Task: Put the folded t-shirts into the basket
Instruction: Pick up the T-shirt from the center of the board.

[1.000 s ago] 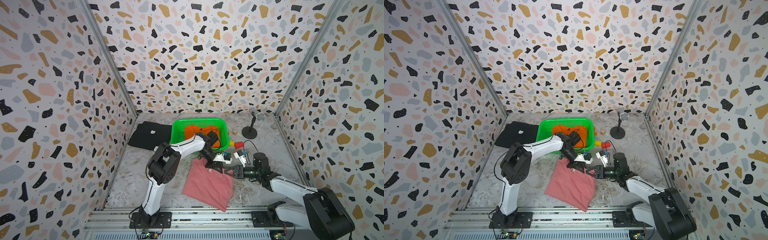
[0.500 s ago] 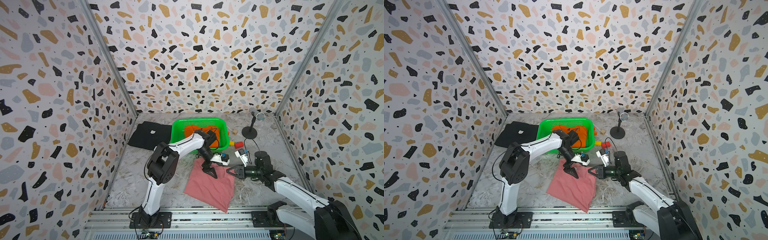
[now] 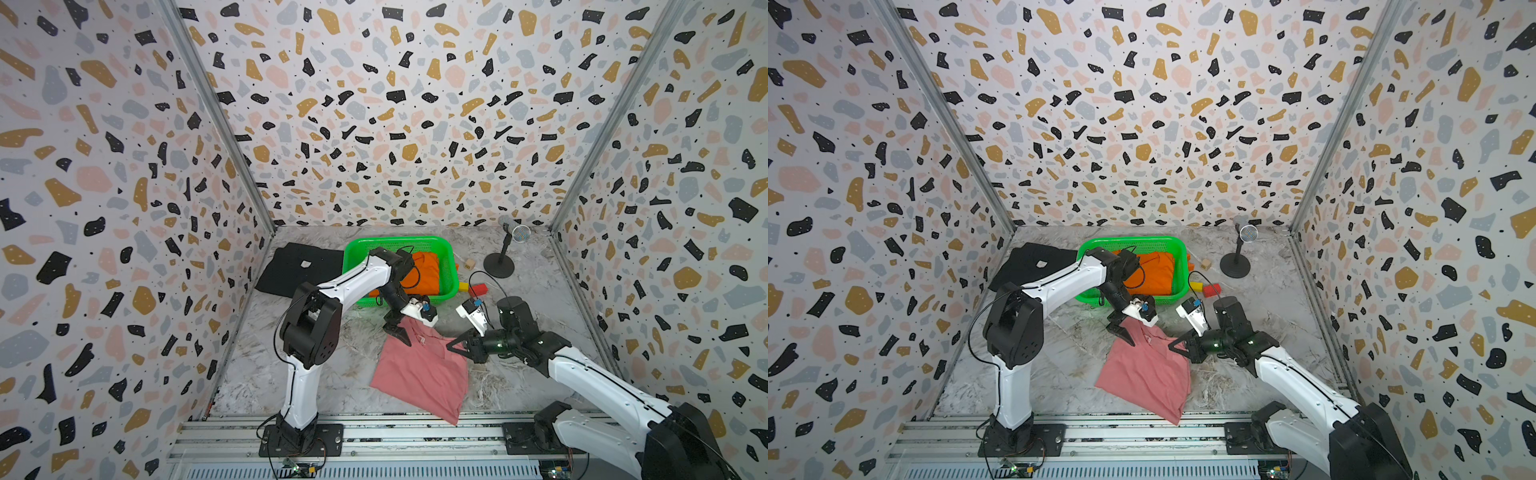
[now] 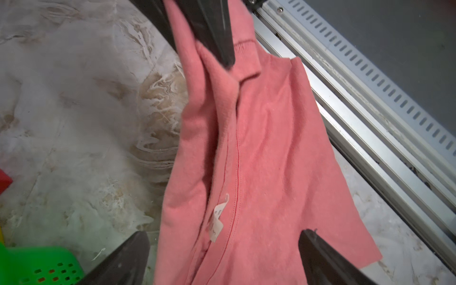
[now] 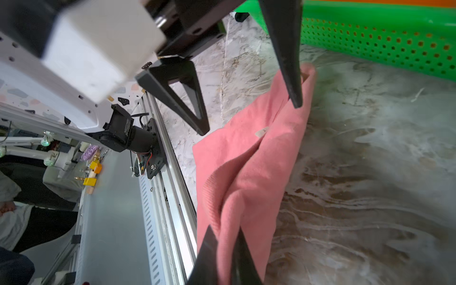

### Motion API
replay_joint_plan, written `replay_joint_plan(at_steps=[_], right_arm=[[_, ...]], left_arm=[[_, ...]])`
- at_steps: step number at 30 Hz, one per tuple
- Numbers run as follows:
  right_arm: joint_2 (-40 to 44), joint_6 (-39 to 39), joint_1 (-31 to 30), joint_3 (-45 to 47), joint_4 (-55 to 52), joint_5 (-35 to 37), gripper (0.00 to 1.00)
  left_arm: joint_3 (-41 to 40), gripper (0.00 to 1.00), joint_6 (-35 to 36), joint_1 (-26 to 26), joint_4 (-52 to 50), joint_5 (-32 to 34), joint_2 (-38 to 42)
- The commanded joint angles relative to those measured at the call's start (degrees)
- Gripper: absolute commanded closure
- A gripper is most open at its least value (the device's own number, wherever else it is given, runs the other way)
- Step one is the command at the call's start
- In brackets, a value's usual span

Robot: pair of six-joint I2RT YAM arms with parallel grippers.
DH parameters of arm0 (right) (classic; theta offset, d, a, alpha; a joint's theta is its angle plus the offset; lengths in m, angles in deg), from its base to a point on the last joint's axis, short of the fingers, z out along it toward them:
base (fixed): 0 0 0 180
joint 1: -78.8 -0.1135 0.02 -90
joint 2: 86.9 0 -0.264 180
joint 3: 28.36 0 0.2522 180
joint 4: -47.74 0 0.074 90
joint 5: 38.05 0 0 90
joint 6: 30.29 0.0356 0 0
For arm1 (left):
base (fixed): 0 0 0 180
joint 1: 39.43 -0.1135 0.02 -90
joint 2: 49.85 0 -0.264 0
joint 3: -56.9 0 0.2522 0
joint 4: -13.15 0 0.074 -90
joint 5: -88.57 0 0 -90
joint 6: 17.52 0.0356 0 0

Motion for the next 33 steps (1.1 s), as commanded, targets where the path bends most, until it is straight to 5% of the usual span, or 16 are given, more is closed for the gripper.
replay_joint_plan(at_steps=[1,13,28,33], right_arm=[[3.2,-7.8,-0.5,-2.0,-3.5,-0.3,1.00],[5.7,-25.0,-2.4,-3.3,-11.2,-0.2,1.00],[6.1,-25.2,-3.4,-1.7,-8.2,-1.2,1.00],[6.8,-24.9,-3.4,-1.8,-8.2,-1.4,1.00]], left_arm=[[2.3,0.04,5.9,-0.9,-2.4,3.7,-1.6],[1.9,0.04,15.2,-3.2,-0.7,5.5,-4.2],[4.4,0.05,17.3,-3.1,2.4,1.3,-7.8],[4.2,0.18,18.5,-2.8,0.9,2.5,-8.4]])
